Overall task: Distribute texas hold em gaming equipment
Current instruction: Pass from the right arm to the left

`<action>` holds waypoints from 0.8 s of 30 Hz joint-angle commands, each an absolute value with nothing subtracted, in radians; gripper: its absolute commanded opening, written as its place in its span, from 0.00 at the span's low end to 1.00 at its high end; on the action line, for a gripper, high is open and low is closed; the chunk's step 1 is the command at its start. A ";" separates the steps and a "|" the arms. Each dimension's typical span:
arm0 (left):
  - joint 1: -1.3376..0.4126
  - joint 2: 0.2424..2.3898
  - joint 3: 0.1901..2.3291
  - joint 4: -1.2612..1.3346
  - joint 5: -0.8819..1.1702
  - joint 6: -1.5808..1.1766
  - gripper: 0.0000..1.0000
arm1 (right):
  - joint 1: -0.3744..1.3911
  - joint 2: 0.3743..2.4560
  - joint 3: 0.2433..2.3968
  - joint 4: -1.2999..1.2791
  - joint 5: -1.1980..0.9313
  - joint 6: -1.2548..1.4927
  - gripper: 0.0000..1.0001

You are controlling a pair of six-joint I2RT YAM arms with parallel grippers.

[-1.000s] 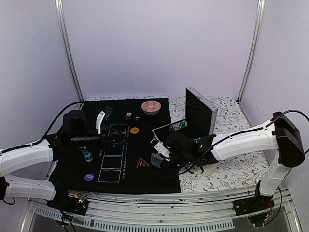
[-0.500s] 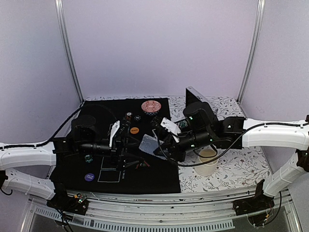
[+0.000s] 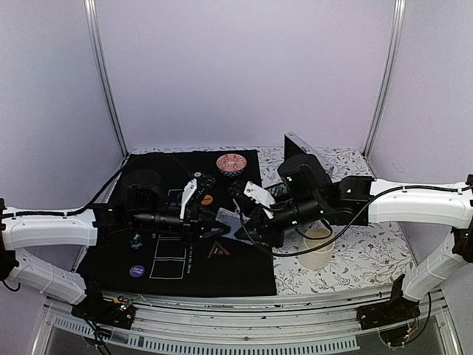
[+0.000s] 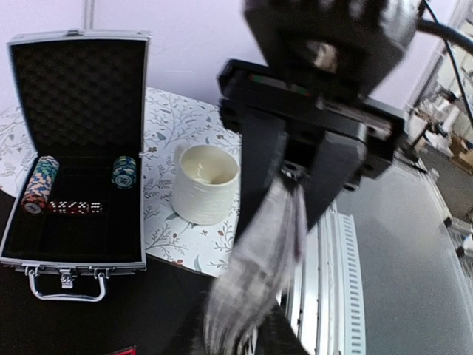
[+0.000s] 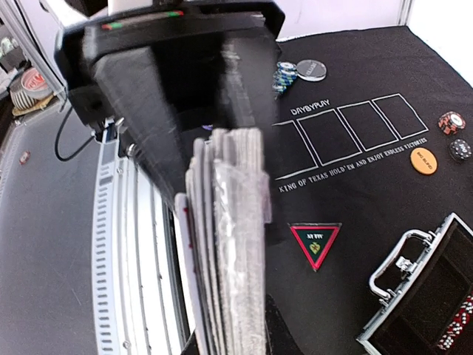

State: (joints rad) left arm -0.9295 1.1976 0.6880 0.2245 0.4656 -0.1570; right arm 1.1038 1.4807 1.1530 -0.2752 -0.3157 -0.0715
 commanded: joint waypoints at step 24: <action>-0.878 1.158 0.687 0.274 0.498 -0.723 0.00 | 1.234 1.344 0.892 0.244 0.251 -0.781 0.99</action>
